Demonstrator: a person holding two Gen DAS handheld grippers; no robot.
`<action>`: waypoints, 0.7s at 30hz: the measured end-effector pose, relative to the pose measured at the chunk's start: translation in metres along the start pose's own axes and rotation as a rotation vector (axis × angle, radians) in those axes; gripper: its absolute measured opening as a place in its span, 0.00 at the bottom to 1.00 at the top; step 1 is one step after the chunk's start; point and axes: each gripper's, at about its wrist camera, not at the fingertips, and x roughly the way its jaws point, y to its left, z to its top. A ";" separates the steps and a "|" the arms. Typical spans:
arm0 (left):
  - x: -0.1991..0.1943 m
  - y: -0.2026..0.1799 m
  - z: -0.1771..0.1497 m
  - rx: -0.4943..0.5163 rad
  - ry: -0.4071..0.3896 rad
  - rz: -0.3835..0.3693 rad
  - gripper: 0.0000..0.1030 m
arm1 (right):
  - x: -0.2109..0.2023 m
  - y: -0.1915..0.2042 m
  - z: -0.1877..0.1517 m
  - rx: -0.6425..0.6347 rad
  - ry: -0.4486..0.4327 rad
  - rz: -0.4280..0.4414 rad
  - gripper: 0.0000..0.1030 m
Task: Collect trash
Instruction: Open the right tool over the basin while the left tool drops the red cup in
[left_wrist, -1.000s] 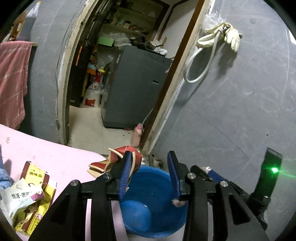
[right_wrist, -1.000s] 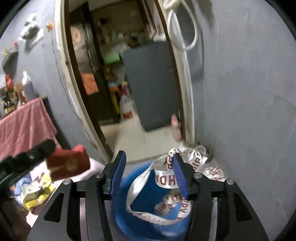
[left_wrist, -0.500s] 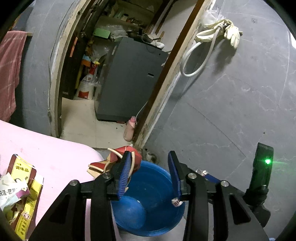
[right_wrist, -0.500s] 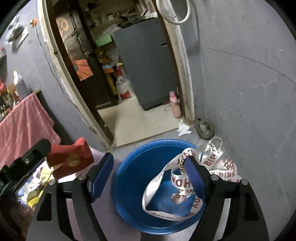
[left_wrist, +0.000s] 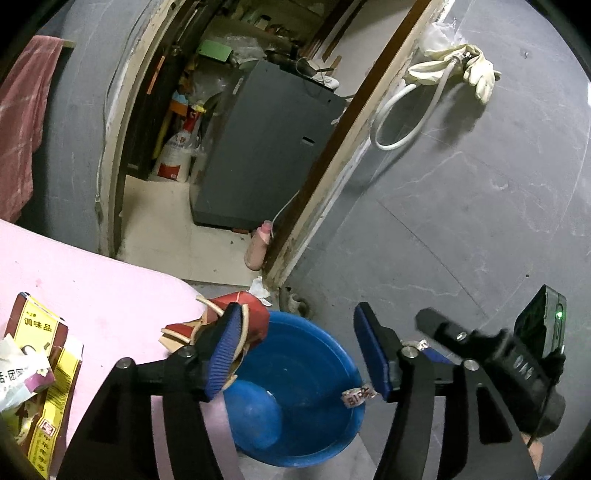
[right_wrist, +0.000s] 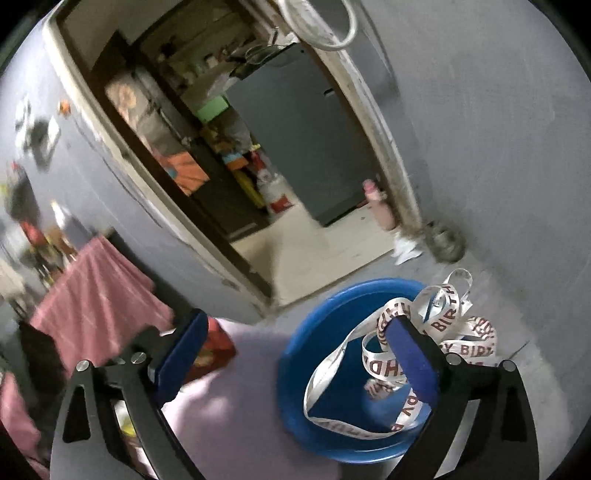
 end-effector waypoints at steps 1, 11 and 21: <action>0.002 0.000 0.000 0.002 0.008 0.001 0.59 | -0.001 -0.003 0.001 0.022 0.001 0.010 0.96; 0.020 0.002 -0.007 0.051 0.162 0.001 0.72 | 0.002 -0.005 0.003 0.015 0.057 -0.026 0.98; 0.009 0.008 -0.019 0.061 0.152 0.042 0.72 | 0.018 -0.001 -0.005 -0.009 0.182 -0.070 1.00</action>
